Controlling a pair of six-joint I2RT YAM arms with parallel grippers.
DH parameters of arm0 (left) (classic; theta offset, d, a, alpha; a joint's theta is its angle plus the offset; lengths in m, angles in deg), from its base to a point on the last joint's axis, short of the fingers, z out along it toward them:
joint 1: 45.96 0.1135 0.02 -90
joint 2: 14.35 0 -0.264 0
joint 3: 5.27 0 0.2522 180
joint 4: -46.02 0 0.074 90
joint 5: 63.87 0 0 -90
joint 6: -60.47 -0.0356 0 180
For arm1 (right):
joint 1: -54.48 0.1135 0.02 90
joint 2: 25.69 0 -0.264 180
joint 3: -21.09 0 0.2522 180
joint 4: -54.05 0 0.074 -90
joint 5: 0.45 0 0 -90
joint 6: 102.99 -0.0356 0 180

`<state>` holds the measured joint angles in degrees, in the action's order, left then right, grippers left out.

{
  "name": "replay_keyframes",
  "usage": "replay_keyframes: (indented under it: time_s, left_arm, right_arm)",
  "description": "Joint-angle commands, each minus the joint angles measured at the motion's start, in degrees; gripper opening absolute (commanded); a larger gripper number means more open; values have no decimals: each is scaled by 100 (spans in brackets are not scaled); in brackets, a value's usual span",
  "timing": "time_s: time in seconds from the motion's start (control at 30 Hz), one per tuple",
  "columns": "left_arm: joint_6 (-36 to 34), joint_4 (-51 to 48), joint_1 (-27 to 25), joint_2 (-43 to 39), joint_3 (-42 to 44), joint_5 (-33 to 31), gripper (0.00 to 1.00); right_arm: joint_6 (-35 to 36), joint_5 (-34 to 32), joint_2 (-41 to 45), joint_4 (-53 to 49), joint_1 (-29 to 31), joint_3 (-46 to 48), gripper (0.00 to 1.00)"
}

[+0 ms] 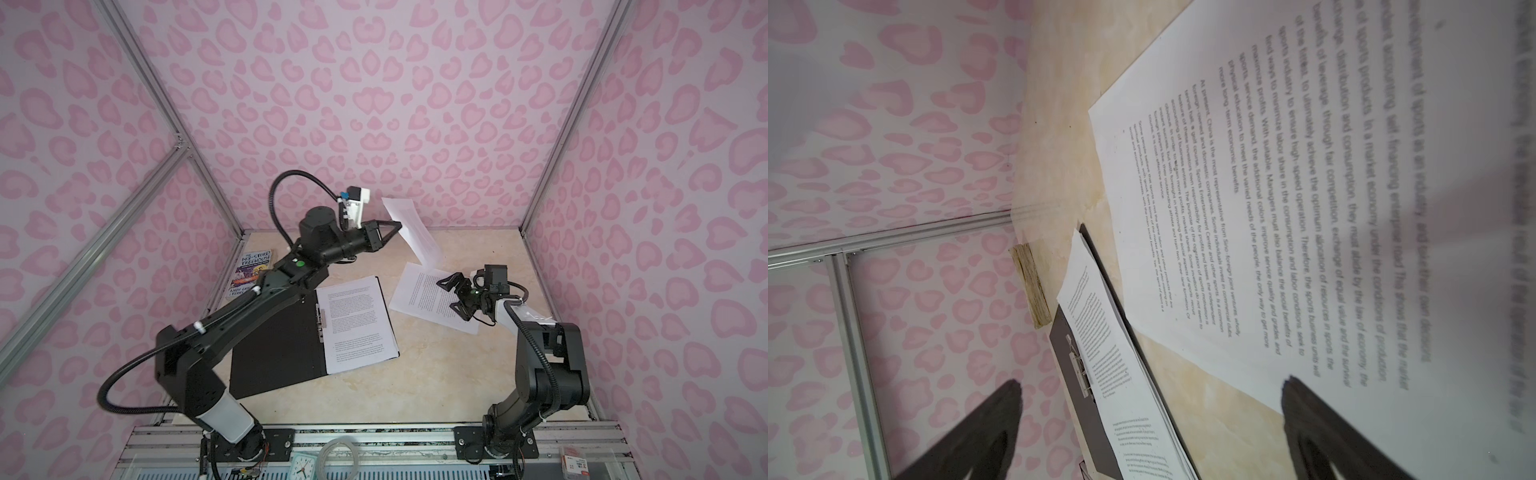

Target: Put the files into the folder

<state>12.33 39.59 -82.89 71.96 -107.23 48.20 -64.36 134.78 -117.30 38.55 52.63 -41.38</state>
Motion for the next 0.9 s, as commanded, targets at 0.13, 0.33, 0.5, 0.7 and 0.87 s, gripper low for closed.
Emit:
replay_keyframes:
  time_s: [0.13, 0.33, 0.5, 0.7, 0.87]
  left_arm:
    - [237, -431, 388, -595, 111, -944, 4]
    - [673, -529, 924, -409, 179, -946, 4]
    - [611, -739, 1047, -499, 251, -910, 4]
    - [684, -1580, 1142, -1170, 949, -1479, 4]
    - [847, -2257, 1287, -2039, 1999, -1923, 4]
  right_arm:
    - [-55, -149, 3, -209, 478, -400, 97]
    - [-235, -261, -101, -270, 845, -606, 97]
    - [-303, -207, -105, -276, 1110, -820, 97]
    - [-576, -117, -241, -56, 1384, -1023, 97]
    - [-540, -146, -385, -137, 1661, -1179, 97]
